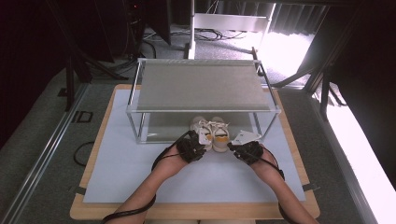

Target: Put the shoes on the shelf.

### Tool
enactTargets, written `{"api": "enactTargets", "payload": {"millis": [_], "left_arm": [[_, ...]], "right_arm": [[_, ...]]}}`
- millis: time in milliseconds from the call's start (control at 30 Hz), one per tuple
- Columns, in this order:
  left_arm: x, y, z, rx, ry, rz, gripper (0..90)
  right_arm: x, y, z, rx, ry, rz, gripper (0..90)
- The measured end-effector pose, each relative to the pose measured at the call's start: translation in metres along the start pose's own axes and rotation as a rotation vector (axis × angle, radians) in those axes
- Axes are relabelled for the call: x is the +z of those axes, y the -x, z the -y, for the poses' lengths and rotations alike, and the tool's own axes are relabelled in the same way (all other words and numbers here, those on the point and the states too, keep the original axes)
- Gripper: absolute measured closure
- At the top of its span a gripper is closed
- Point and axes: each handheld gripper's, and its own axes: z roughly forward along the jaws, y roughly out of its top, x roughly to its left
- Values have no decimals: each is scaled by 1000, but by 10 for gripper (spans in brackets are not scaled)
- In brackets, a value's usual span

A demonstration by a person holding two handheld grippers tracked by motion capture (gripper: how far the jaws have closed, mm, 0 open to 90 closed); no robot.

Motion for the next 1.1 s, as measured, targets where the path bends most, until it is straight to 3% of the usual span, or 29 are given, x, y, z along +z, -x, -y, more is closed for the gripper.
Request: {"api": "enactTargets", "payload": {"millis": [33,133,200,433,767,1100], "left_arm": [[2,0,0,-11,-2,6,860],[9,1,1,-16,-7,-16,859],[11,-1,1,-39,6,1,859],[14,-3,-1,-24,5,-24,859],[20,-18,0,-6,9,-38,858],[24,-40,1,0,-23,-50,858]], "right_arm": [[1,0,0,8,0,8,899],[7,0,1,29,4,27,899],[10,1,1,46,10,23,899],[14,4,0,78,22,34,898],[28,6,-6,124,40,50,898],[47,8,-21,100,35,57,897]]}}
